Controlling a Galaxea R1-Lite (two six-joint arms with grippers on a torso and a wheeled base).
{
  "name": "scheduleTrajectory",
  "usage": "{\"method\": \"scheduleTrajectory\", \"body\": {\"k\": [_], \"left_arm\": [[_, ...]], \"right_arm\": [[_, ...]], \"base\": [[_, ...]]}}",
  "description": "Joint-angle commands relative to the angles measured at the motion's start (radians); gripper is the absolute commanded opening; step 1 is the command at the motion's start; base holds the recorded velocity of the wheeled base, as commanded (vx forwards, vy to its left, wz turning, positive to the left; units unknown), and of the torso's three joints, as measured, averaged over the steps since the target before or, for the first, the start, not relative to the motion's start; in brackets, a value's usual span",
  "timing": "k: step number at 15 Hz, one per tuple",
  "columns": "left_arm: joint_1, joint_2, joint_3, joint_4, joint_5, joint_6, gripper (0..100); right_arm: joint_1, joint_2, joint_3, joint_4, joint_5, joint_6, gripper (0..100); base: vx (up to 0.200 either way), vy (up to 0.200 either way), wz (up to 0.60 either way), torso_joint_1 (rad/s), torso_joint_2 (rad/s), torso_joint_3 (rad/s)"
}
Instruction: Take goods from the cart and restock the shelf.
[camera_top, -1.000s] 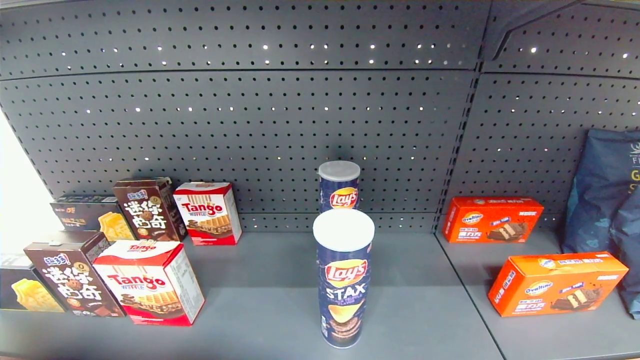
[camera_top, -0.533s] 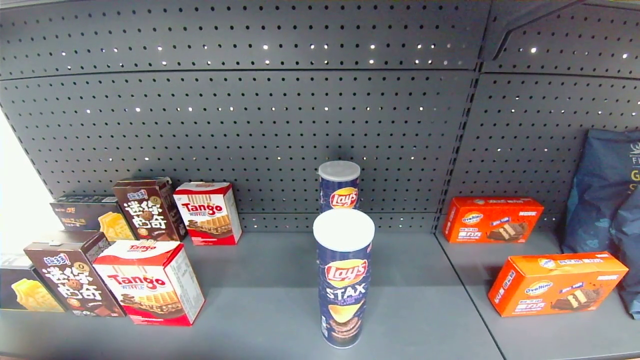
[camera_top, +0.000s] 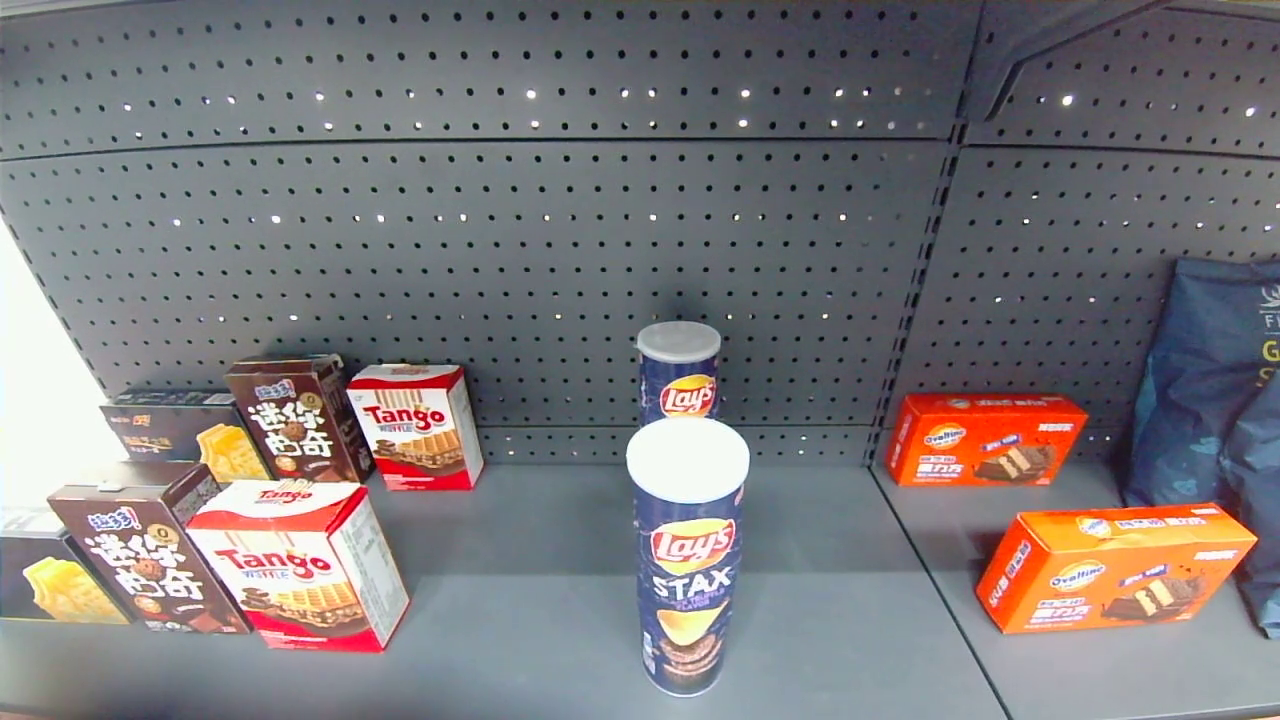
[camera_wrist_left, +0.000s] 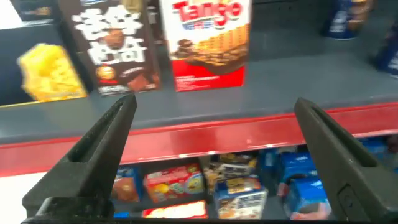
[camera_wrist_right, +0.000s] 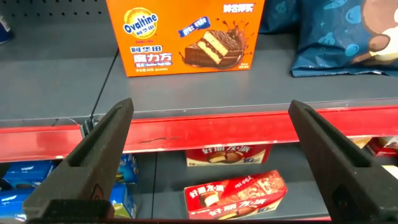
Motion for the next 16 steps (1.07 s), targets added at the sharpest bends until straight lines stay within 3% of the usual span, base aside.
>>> {"method": "scheduleTrajectory", "body": {"k": [1, 3, 5, 8, 16], "left_arm": [[0.0, 0.0, 0.001, 0.001, 0.026, 0.012, 100], [0.0, 0.0, 0.001, 0.001, 0.014, 0.012, 100], [0.0, 0.0, -0.001, 0.001, -0.037, 0.012, 100], [0.0, 0.0, 0.001, 0.001, -0.035, 0.012, 100], [0.0, 0.0, -0.001, 0.001, -0.032, -0.011, 100]], "right_arm": [[0.0, 0.003, 0.0, 0.0, 0.0, 0.0, 100], [0.0, 0.003, 0.0, 0.0, 0.0, 0.0, 100], [0.02, 0.025, -0.003, 0.004, 0.002, 0.0, 100], [0.153, -0.083, 0.002, -0.003, 0.002, 0.003, 100], [0.153, -0.083, 0.002, -0.002, 0.002, 0.001, 100]], "base": [[0.0, 0.0, 0.0, 0.0, 0.0, 0.0], [0.0, 0.0, 0.0, 0.0, 0.0, 0.0], [0.0, 0.0, 0.0, 0.0, 0.0, 0.0], [0.0, 0.0, 0.0, 0.0, 0.0, 0.0], [0.0, 0.0, 0.0, 0.0, 0.0, 0.0]]}}
